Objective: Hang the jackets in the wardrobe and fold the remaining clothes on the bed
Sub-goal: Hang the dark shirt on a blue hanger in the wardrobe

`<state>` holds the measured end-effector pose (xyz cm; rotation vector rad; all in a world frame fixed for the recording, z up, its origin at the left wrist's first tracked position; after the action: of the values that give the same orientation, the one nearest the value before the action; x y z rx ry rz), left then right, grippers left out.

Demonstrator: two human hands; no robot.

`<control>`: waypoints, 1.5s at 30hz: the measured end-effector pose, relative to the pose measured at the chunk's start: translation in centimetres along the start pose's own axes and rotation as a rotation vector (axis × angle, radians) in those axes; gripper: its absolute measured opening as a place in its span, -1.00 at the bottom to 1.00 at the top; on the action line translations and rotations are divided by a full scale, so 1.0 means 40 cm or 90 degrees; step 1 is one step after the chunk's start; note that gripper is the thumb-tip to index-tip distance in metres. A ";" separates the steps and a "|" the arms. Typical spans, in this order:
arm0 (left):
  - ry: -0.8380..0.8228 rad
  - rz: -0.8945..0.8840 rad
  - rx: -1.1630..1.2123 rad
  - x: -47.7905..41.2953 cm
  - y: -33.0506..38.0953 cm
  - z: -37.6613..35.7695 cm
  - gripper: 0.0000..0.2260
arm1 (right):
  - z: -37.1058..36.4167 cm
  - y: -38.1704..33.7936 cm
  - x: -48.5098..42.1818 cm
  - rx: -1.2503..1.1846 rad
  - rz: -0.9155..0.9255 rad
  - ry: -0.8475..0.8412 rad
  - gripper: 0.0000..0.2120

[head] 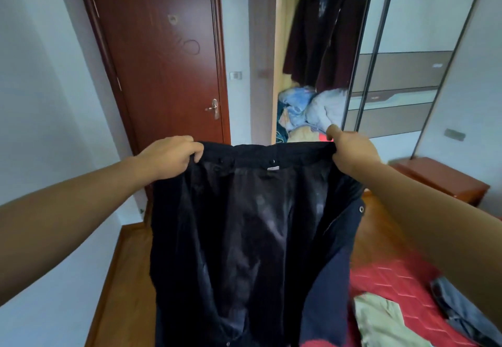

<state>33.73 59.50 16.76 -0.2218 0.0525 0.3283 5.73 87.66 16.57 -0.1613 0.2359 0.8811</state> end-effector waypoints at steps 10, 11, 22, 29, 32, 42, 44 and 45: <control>-0.066 0.014 -0.086 -0.094 -0.317 -0.139 -0.80 | -0.123 -0.203 -0.257 0.258 0.321 -0.086 0.21; -0.059 0.007 -0.102 -0.112 -0.338 -0.153 -0.83 | -0.137 -0.216 -0.279 0.254 0.320 -0.119 0.26; -0.021 0.072 0.016 -0.517 -0.561 -0.275 -0.67 | -0.346 -0.173 -0.700 0.298 0.368 -0.149 0.11; -0.061 0.080 -0.004 -0.885 -0.652 -0.300 -0.74 | -0.455 -0.058 -1.033 0.452 0.413 -0.178 -0.47; -0.074 -0.002 0.007 -1.018 -0.655 -0.317 -0.63 | -0.459 0.012 -1.126 0.353 0.305 -0.214 -0.30; -0.061 -0.180 0.114 -1.533 -0.596 -0.377 -0.67 | -0.511 0.314 -1.412 0.048 0.021 -0.216 -0.39; -0.052 -0.188 0.164 -1.656 -0.575 -0.388 -0.76 | -0.519 0.377 -1.470 0.008 -0.038 -0.208 -0.41; -0.057 -0.192 0.199 -1.718 -0.562 -0.393 -0.79 | -0.520 0.407 -1.499 0.001 -0.068 -0.193 -0.43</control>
<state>-24.16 13.68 12.10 0.0949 -0.0181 0.0269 -46.54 48.44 12.04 -0.0371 -0.0550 0.7882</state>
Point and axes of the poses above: each hand's wrist, its own x-axis away from the middle knuckle, its own z-axis out of the back of the hand, y = z × x, the point moved 5 cm from there along -x, towards the middle knuckle, and after that the axes turned 8 degrees about -y, right-handed, at the moved point
